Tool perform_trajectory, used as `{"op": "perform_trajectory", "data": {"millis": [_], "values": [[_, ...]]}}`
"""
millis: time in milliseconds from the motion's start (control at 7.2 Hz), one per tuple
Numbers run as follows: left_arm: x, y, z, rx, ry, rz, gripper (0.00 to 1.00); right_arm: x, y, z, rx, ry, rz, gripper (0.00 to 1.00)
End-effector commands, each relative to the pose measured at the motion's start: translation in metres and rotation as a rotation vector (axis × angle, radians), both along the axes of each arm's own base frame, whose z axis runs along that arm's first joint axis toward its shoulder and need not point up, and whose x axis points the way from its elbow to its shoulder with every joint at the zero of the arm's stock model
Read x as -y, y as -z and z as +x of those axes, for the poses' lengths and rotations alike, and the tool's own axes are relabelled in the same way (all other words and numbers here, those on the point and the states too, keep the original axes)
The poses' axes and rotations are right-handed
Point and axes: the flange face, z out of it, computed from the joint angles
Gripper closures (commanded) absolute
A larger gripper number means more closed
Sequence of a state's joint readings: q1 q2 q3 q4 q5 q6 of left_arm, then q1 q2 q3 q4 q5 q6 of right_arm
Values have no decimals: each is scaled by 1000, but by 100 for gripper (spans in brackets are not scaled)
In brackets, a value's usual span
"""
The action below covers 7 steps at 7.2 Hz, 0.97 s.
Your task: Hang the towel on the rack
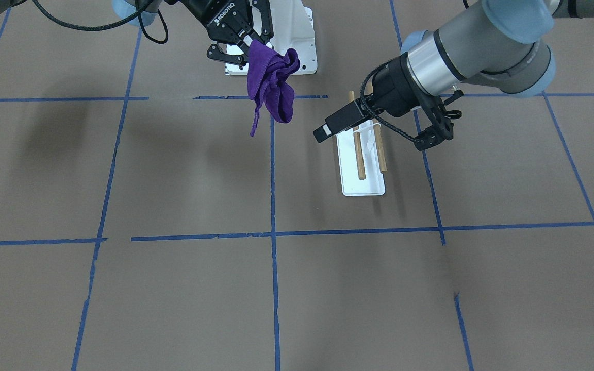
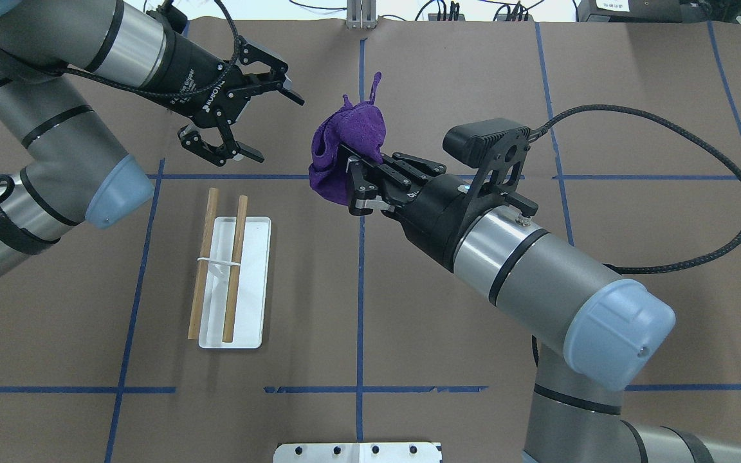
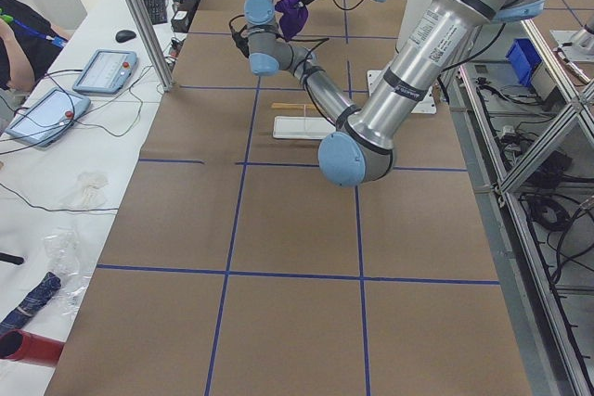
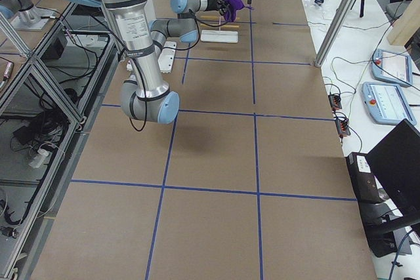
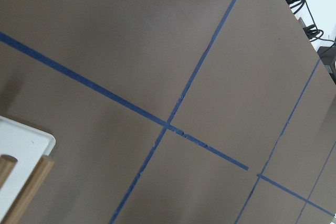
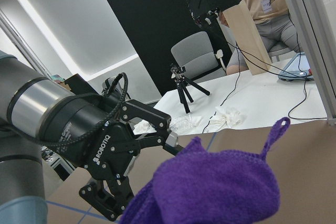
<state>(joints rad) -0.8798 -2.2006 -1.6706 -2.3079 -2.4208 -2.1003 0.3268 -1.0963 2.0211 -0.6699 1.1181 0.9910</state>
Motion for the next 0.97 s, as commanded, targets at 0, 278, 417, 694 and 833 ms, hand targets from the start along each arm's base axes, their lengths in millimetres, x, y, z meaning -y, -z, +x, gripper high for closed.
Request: {"op": "perform_trajectory", "data": {"millis": [0, 278, 417, 694, 833], "values": [[-26, 24, 32, -26, -62, 16, 0, -2, 1, 1, 15, 4, 2, 100], [-31, 33, 37, -36, -75, 28, 0, -5, 3, 2, 46, 11, 15, 100], [-31, 38, 37, -42, -75, 34, 0, -6, 3, 1, 46, 14, 15, 100], [-37, 44, 34, -69, -78, 62, 8, -6, 6, 1, 52, 15, 16, 100], [-39, 44, 37, -71, -84, 63, 43, -7, 7, 2, 55, 15, 17, 100]]}}
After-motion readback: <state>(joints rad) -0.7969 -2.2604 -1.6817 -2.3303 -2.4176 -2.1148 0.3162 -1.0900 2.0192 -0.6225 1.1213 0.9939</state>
